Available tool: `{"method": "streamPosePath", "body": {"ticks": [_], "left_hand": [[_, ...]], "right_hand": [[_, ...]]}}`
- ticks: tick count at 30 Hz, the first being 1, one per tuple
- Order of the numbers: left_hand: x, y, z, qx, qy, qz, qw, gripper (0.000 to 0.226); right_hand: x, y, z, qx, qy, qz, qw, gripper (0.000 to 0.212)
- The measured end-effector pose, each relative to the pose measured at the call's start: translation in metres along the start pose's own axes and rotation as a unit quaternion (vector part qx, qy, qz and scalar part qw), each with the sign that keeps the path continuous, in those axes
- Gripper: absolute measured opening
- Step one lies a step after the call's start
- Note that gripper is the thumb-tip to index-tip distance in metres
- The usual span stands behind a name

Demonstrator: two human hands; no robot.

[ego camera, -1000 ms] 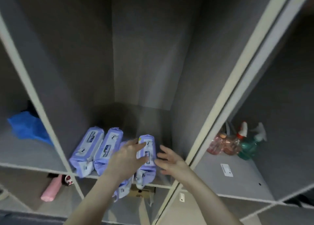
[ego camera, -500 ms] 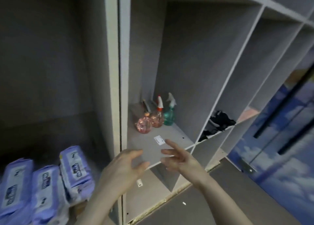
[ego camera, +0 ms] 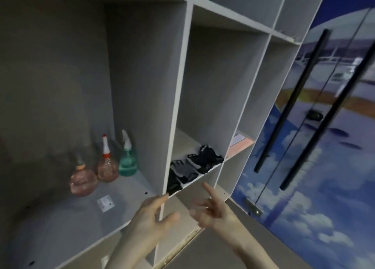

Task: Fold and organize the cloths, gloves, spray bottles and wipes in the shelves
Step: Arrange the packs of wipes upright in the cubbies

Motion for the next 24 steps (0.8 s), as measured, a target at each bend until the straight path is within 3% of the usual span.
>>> {"method": "streamPosePath", "body": {"ticks": [4, 6, 13, 20, 24], "left_hand": [[0.038, 0.051, 0.056, 0.039, 0.013, -0.037, 0.998, 0.055], [0.047, 0.07, 0.076, 0.043, 0.009, -0.037, 0.998, 0.056], [0.066, 0.108, 0.143, 0.077, 0.008, 0.011, 0.997, 0.062], [0.098, 0.137, 0.224, 0.072, 0.011, 0.056, 0.996, 0.061], [0.13, 0.165, 0.277, 0.046, 0.029, 0.071, 0.996, 0.06]], "right_hand": [[0.006, -0.077, 0.038, -0.001, -0.031, -0.024, 0.999, 0.077], [0.013, -0.105, 0.057, 0.003, -0.027, -0.038, 0.999, 0.083], [0.031, -0.153, 0.123, -0.039, -0.033, -0.045, 0.998, 0.07], [0.04, -0.194, 0.198, -0.047, -0.021, -0.04, 0.998, 0.078], [0.039, -0.241, 0.239, -0.001, -0.014, -0.032, 0.999, 0.069]]}}
Point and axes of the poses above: each hand's wrist, its own z-axis towards the middle knuckle, its own y-axis out of the palm, x = y × z, the point moved 2 cm from there along z, towards the middle knuckle, and after that the axes turned 6 degrees about -z, right-handed, at the moved point
